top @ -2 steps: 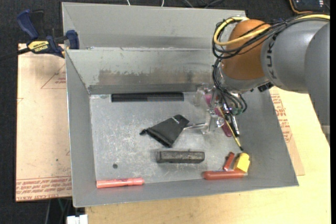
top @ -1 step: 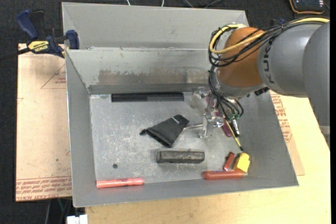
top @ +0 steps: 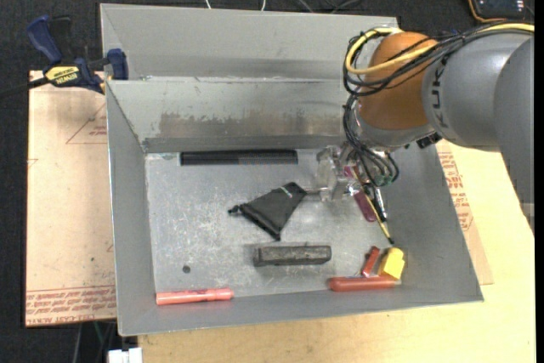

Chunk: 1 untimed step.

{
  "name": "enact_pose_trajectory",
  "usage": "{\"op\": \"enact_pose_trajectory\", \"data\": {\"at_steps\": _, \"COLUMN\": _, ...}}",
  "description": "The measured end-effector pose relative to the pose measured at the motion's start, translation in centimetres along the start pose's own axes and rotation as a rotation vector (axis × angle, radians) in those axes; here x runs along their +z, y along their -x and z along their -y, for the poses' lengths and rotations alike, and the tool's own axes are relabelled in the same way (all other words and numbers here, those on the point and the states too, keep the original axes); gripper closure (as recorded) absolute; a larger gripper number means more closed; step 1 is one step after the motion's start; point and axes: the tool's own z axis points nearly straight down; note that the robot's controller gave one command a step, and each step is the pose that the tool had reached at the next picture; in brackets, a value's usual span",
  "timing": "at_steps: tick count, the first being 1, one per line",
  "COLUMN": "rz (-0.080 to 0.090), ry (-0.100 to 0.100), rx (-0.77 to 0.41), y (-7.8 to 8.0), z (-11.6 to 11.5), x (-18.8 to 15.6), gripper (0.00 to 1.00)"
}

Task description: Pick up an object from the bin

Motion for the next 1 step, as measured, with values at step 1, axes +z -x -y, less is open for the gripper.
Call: {"op": "enact_pose_trajectory", "data": {"at_steps": 1, "rz": 0.000, "ry": 0.000, "rx": 0.000, "y": 0.00, "z": -0.02, "x": -0.02, "gripper": 1.00}}
